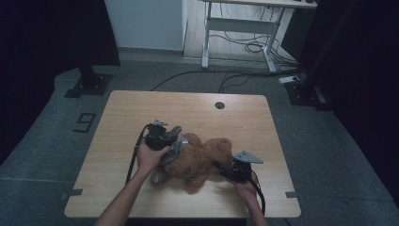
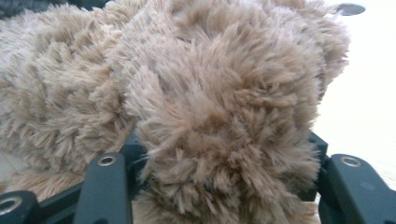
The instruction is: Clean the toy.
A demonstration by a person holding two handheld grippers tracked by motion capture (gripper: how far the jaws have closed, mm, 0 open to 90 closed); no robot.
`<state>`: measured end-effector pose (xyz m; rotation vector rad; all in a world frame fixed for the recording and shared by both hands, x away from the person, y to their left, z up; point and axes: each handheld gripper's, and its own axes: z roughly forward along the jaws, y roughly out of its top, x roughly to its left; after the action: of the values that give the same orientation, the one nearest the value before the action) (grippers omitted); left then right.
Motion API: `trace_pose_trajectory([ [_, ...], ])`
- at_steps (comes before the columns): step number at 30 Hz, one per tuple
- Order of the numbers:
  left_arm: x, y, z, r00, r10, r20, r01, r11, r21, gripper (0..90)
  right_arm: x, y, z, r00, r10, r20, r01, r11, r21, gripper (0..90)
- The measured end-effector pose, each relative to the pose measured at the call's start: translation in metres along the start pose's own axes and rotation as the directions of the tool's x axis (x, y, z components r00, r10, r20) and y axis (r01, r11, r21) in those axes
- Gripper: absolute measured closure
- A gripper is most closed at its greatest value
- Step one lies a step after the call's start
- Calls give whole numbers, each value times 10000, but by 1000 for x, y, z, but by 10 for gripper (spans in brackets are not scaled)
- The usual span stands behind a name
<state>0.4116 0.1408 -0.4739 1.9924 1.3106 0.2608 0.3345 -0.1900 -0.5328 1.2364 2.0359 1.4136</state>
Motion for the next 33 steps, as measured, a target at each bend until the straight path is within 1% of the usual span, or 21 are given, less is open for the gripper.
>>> trace_pose_trajectory([
  [4, 25, -16, -2, 9988, -346, -347, 354, 9991, 226, 779, 0, 0, 1, 10000, 30, 52, -30, 10000, -39, 410],
  [7, 36, -24, -5, 9967, -231, -784, 273, 9983, 521, 779, 0, 0, 1, 10000, 38, 69, -38, 10000, -33, 410],
  [8, 38, -27, -5, 9963, -260, -821, 314, 9974, 642, 778, 0, 0, 1, 10000, 40, 70, -40, 10000, -15, 410],
  [10, 40, -30, -4, 9970, -307, -708, 356, 9970, 688, 776, -1, -1, 0, 10000, 72, 53, -72, 10000, -16, 410],
  [12, 38, -30, -6, 9982, -334, -504, 364, 9976, 587, 775, -1, -1, 0, 10000, 71, 55, -71, 10000, -15, 410],
  [14, 30, -27, -7, 9992, -383, -111, 387, 9984, 420, 775, -1, -1, 0, 10000, 61, 70, -61, 10000, -23, 412],
  [15, 26, -26, -7, 9994, -333, -33, 334, 9987, 391, 774, -1, -1, 0, 10000, 51, 80, -50, 10000, -24, 413],
  [17, 17, -23, -6, 10000, -88, 21, 87, 9992, 382, 775, 0, -1, 0, 10000, 33, 86, -33, 10000, -30, 415],
  [18, 10, -22, -4, 10000, -29, 67, 27, 9993, 365, 775, 0, -1, 0, 10000, 35, 87, -35, 10000, -35, 417],
  [20, 4, -22, -1, 9998, -124, 185, 118, 9993, 346, 783, 0, -2, 0, 10000, 32, 48, -32, 9999, -107, 423],
  [21, 1, -23, 1, 9994, -231, 269, 222, 9993, 305, 787, -1, -2, 0, 10000, 51, 7, -51, 9999, -117, 425],
  [22, 0, -24, 2, 9983, -422, 403, 412, 9989, 231, 789, -1, -2, 0, 10000, 81, -39, -81, 9998, -161, 427],
  [23, 0, -25, 3, 9958, -670, 630, 662, 9977, 151, 792, -1, -3, 0, 9999, 133, -109, -135, 9997, -194, 434],
  [25, 1, -25, 5, 9873, -1134, 1111, 1139, 9935, 23, 795, 0, -3, 0, 9997, 138, -194, -143, 9994, -301, 450],
  [26, 2, -25, 6, 9762, -1496, 1568, 1526, 9883, -69, 796, 1, -2, 0, 9998, 96, -199, -103, 9994, -333, 459],
  [27, 3, -24, 6, 9691, -1658, 1825, 1704, 9853, -100, 797, 3, -2, 0, 9998, 0, -189, -7, 9993, -381, 470],
  [28, 3, -22, 7, 9563, -1908, 2215, 2004, 9795, -214, 797, 4, -1, 0, 9998, -75, -188, 67, 9990, -436, 477],
  [29, 3, -21, 7, 9472, -2023, 2487, 2148, 9764, -236, 796, 6, 0, 0, 9996, -192, -205, 182, 9987, -485, 484],
  [31, 2, -18, 8, 9331, -2117, 2908, 2291, 9730, -269, 794, 10, 2, 1, 9988, -362, -332, 342, 9977, -580, 489],
  [32, 0, -17, 7, 9316, -2078, 2982, 2276, 9732, -331, 794, 12, 3, 2, 9984, -437, -350, 415, 9973, -607, 491],
  [33, -1, -16, 7, 9369, -1958, 2896, 2159, 9756, -388, 795, 14, 4, 2, 9981, -579, -195, 566, 9964, -632, 493],
])
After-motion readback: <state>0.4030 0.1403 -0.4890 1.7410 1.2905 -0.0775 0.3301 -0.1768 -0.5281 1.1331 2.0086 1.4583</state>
